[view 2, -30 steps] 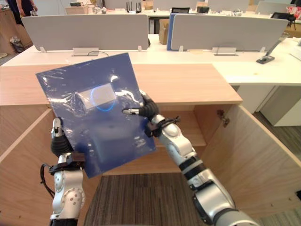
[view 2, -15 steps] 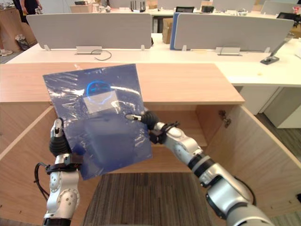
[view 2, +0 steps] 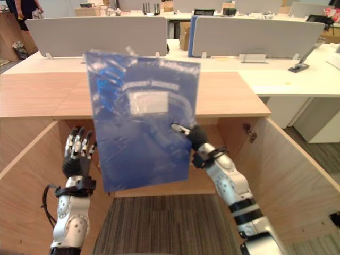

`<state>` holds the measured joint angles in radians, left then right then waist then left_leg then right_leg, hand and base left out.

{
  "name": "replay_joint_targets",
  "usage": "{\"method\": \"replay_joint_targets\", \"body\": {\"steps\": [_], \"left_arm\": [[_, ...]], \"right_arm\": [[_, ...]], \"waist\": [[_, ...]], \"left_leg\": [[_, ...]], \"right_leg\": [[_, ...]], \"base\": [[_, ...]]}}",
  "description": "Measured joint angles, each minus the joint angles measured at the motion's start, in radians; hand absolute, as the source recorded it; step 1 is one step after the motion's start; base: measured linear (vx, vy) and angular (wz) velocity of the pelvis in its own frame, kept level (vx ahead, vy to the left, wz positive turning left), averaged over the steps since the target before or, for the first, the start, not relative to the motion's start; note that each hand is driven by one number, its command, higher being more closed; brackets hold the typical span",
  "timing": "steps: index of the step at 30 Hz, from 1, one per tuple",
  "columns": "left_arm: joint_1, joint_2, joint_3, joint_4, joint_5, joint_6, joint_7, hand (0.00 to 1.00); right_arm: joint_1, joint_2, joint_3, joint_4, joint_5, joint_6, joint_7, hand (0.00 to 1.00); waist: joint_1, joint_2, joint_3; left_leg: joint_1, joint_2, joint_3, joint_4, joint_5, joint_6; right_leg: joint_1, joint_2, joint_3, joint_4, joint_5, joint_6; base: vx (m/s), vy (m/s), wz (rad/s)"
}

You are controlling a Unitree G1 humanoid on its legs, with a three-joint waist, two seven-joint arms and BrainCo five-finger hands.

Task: Walk over to the cabinet, pick up the folder, carry it to the office cabinet, place the folder inside the office cabinet, then close the office cabinet door

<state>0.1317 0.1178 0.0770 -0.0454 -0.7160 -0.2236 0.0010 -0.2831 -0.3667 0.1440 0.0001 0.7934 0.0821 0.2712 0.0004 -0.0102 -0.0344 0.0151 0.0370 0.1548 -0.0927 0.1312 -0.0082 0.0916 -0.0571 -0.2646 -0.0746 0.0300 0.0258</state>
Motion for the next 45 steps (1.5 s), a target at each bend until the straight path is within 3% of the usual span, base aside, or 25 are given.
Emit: {"method": "replay_joint_targets", "body": {"steps": [4,8,13,19,23,26,28,29,32,34,36,40,41,42,44,45], "left_arm": [[0.132,-0.038,-0.009,0.128,-0.004,0.082,-0.031,0.0],[0.175,-0.039,-0.051,0.222,-0.005,0.121,-0.053,0.0],[0.19,-0.037,-0.081,0.389,0.012,0.17,-0.086,0.0],[0.186,-0.017,-0.036,0.637,0.134,0.207,-0.086,0.0],[0.185,-0.007,0.024,0.799,0.279,0.219,-0.089,0.0],[0.189,-0.006,0.073,0.892,0.367,0.221,-0.084,0.0],[0.19,-0.008,0.084,0.901,0.403,0.221,-0.078,0.0],[0.193,-0.014,0.085,0.902,0.413,0.22,-0.075,0.0],[0.198,-0.029,0.102,0.925,0.426,0.217,-0.068,0.0],[0.188,-0.04,0.111,0.943,0.433,0.218,-0.056,0.0],[0.19,-0.06,0.138,0.945,0.442,0.219,-0.038,0.0],[0.205,-0.081,0.147,0.943,0.471,0.218,-0.022,0.0],[0.215,-0.097,0.147,0.943,0.48,0.218,-0.019,0.0],[0.214,-0.098,0.152,0.955,0.494,0.22,-0.019,0.0],[0.202,-0.07,0.143,0.958,0.521,0.219,-0.017,0.0],[0.184,-0.063,0.141,0.957,0.533,0.218,-0.016,0.0]], "right_arm": [[0.15,0.027,-0.175,-0.028,-0.075,-0.025,-0.036,1.0],[0.201,0.022,-0.242,-0.025,-0.169,-0.022,-0.071,1.0],[0.202,0.016,-0.264,-0.023,-0.235,-0.022,-0.091,1.0],[0.203,0.003,-0.255,-0.003,-0.306,-0.005,-0.074,1.0],[0.195,-0.105,-0.128,0.065,-0.471,-0.002,-0.003,1.0],[0.196,-0.116,-0.02,0.166,-0.585,0.004,0.046,1.0],[0.196,-0.104,0.052,0.266,-0.628,0.009,0.063,1.0],[0.196,-0.085,0.079,0.327,-0.639,0.018,0.065,1.0],[0.197,0.019,0.103,0.442,-0.67,0.03,0.041,1.0],[0.196,0.083,0.093,0.485,-0.671,0.034,0.0,1.0],[0.196,0.163,0.079,0.514,-0.668,0.04,-0.061,1.0],[0.194,0.176,0.058,0.514,-0.655,0.038,-0.113,1.0],[0.196,0.174,0.05,0.514,-0.651,0.038,-0.122,1.0],[0.197,0.184,0.034,0.529,-0.652,0.038,-0.133,1.0],[0.198,0.194,0.03,0.533,-0.642,0.038,-0.136,1.0],[0.196,0.195,0.029,0.534,-0.641,0.038,-0.136,1.0]], "waist": [[-0.01,0.001,-0.001],[-0.017,0.004,-0.003],[-0.035,0.007,-0.005],[-0.037,0.005,-0.005],[-0.031,0.005,-0.005],[-0.012,0.005,0.005],[0.006,0.014,0.043],[0.023,0.032,0.061],[0.065,0.063,0.097],[0.076,0.063,0.123],[0.102,0.047,0.149],[0.116,0.057,0.147],[0.12,0.082,0.137],[0.121,0.076,0.136],[0.118,0.047,0.13],[0.119,0.045,0.129]], "left_leg": [[0.0,0.0,0.0,-0.001,-0.001,-0.001],[-0.001,0.005,0.0,-0.001,-0.007,-0.009],[-0.006,0.002,-0.001,0.0,-0.014,-0.012],[-0.012,-0.001,-0.001,0.005,-0.016,-0.004],[-0.009,0.001,0.004,0.005,-0.021,-0.004],[-0.017,0.005,0.02,0.047,-0.049,-0.008],[-0.087,0.03,0.018,0.227,-0.144,-0.013],[-0.129,0.057,0.016,0.334,-0.2,-0.016],[-0.183,0.119,0.013,0.495,-0.273,-0.03],[-0.236,0.132,-0.001,0.614,-0.263,-0.033],[-0.315,0.12,-0.012,0.753,-0.234,-0.047],[-0.299,0.04,-0.062,0.531,-0.244,-0.056],[-0.265,0.05,-0.08,0.412,-0.172,-0.084],[-0.253,0.041,-0.063,0.401,-0.16,-0.009],[-0.252,0.008,-0.041,0.397,-0.179,0.005],[-0.244,-0.011,-0.028,0.395,-0.187,0.018]], "right_leg": [[-0.005,-0.004,0.0,0.009,-0.011,0.005],[-0.005,-0.004,0.0,0.004,-0.016,0.007],[-0.008,-0.005,0.0,-0.001,-0.014,0.01],[-0.009,0.003,0.0,-0.008,-0.01,0.006],[-0.009,0.004,0.006,-0.008,-0.01,0.006],[-0.009,0.002,0.022,-0.001,-0.012,0.006],[-0.016,-0.001,0.024,0.044,-0.039,0.004],[-0.025,0.005,0.026,0.074,-0.066,-0.001],[-0.016,0.044,0.032,0.093,-0.091,-0.02],[0.004,0.051,0.033,0.078,-0.089,-0.025],[0.023,0.021,0.045,0.086,-0.093,-0.033],[0.022,-0.036,0.059,0.101,-0.108,0.002],[0.011,-0.023,0.078,0.101,-0.11,0.031],[0.016,-0.031,0.092,0.101,-0.117,0.042],[0.015,-0.07,0.094,0.1,-0.126,0.061],[0.016,-0.092,0.097,0.1,-0.13,0.069]], "base": [[0.0,0.0,0.0],[0.0,0.0,0.0],[0.0,0.0,0.0],[0.0,0.0,0.0],[0.0,0.002,-0.04],[-0.04,0.019,-0.15],[-0.08,0.011,-0.04],[-0.1,0.015,-0.08],[-0.06,-0.003,-0.09],[0.0,-0.025,0.06],[0.05,0.008,-0.07],[0.16,0.143,-0.13],[0.22,0.249,-0.39],[0.18,0.207,-0.38],[0.24,0.196,-0.14],[0.22,0.158,-0.08]]}}
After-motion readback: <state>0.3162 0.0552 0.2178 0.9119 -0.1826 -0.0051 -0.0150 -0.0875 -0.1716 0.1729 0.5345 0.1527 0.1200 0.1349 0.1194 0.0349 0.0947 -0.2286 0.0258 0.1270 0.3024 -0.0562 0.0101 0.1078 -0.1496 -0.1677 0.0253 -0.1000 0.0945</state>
